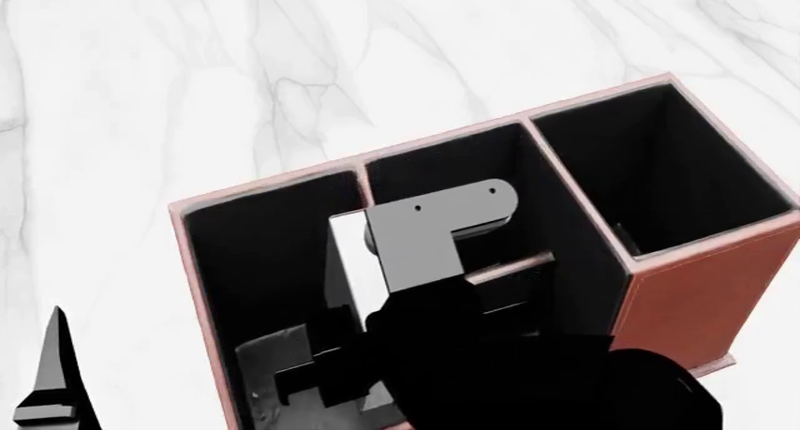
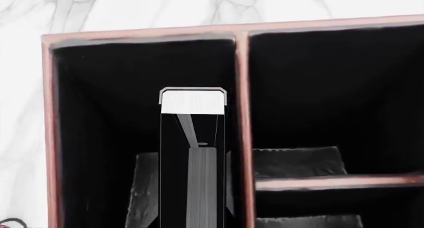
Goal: Pick up the book and place it in the left compartment of the caddy.
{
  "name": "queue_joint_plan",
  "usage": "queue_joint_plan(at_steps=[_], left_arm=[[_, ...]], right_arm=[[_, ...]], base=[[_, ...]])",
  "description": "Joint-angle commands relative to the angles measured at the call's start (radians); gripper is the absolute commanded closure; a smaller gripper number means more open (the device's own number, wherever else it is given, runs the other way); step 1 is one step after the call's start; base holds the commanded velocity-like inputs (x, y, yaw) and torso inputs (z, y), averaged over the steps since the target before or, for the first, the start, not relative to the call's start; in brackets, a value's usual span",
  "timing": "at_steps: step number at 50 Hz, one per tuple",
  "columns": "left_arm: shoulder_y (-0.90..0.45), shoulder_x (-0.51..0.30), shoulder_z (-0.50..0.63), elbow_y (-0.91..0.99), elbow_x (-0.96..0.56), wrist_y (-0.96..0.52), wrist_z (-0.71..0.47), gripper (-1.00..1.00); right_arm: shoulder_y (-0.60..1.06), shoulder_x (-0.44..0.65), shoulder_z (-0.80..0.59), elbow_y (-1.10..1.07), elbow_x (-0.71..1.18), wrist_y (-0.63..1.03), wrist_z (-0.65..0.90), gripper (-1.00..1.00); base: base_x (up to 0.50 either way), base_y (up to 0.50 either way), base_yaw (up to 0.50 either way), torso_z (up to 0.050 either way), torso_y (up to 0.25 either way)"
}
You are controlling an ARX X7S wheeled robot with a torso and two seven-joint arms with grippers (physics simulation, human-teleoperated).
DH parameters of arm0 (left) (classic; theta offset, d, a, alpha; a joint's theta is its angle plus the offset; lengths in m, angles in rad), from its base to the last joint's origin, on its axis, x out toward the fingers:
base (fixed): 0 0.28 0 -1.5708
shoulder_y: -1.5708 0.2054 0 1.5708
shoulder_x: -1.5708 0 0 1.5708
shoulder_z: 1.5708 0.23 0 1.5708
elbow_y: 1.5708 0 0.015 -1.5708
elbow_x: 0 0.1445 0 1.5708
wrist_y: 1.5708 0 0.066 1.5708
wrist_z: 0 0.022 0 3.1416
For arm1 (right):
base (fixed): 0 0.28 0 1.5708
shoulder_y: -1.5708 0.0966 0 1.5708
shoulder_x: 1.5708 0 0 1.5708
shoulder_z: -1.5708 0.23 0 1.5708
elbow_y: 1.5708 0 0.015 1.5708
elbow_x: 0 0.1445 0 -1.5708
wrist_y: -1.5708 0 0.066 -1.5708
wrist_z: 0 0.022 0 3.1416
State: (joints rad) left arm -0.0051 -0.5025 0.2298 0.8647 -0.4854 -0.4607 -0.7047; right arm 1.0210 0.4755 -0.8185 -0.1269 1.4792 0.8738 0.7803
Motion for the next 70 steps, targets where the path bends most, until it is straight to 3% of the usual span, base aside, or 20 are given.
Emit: queue_joint_plan(at_steps=[1,4,10,12,19,21,36,40,44,67,68,70], left_arm=[[-0.005,0.014,-0.009,-0.028,0.014,0.059,0.062,-1.0],[-0.037,0.005,-0.024,0.005,-0.028,0.003,0.04,-1.0],[-0.007,0.012,-0.007,-0.032,0.012,0.063,0.061,-1.0],[-0.04,0.001,-0.026,0.01,-0.037,-0.002,0.034,-1.0],[-0.009,0.006,-0.011,-0.025,0.002,0.059,0.054,-1.0],[-0.041,-0.002,-0.026,0.011,-0.041,0.0,0.03,-1.0],[-0.041,-0.008,-0.029,0.017,-0.05,0.0,0.023,-1.0],[-0.004,0.0,-0.01,-0.024,-0.002,0.068,0.049,-1.0],[-0.041,-0.009,-0.024,0.015,-0.048,0.002,0.021,-1.0],[-0.037,-0.018,-0.031,0.016,-0.057,0.013,0.016,-1.0],[-0.038,-0.018,-0.032,0.016,-0.058,0.013,0.016,-1.0],[-0.04,-0.019,-0.033,0.016,-0.061,0.011,0.015,-1.0]], right_arm=[[0.021,-0.034,0.027,0.02,-0.064,0.001,-0.059,1.0],[0.025,-0.039,0.025,0.023,-0.064,0.002,-0.062,1.0],[0.029,-0.054,0.017,0.036,-0.075,-0.004,-0.073,1.0],[0.029,-0.057,0.015,0.041,-0.081,-0.008,-0.079,1.0],[0.023,-0.061,0.01,0.049,-0.09,-0.017,-0.091,1.0],[0.02,-0.061,0.009,0.053,-0.093,-0.02,-0.095,1.0],[0.003,-0.077,-0.009,0.09,-0.133,-0.052,-0.134,1.0],[0.001,-0.078,-0.01,0.094,-0.135,-0.055,-0.138,1.0],[-0.003,-0.08,-0.014,0.103,-0.144,-0.062,-0.147,1.0],[-0.005,-0.094,-0.022,0.129,-0.161,-0.081,-0.16,1.0],[-0.006,-0.095,-0.021,0.127,-0.158,-0.08,-0.155,-1.0],[-0.005,-0.096,-0.021,0.13,-0.158,-0.081,-0.155,-1.0]], base=[[0.0,0.0,0.0,0.0,0.0],[0.0,0.0,0.0,0.0,0.0],[0.0,0.0,0.0,0.0,0.002],[0.0,0.0,0.0,0.0,0.0],[0.0,0.0,0.0,0.0,0.001],[0.0,0.0,0.0,0.005,0.005],[0.0,0.0,0.0,0.0,0.001],[0.0,0.0,0.0,0.0,0.003],[0.0,0.0,0.0,0.0,0.0],[0.0,0.0,0.0,0.0,0.001],[0.0,0.0,0.0,0.0,0.0],[0.0,0.0,0.0,0.0,0.0]])
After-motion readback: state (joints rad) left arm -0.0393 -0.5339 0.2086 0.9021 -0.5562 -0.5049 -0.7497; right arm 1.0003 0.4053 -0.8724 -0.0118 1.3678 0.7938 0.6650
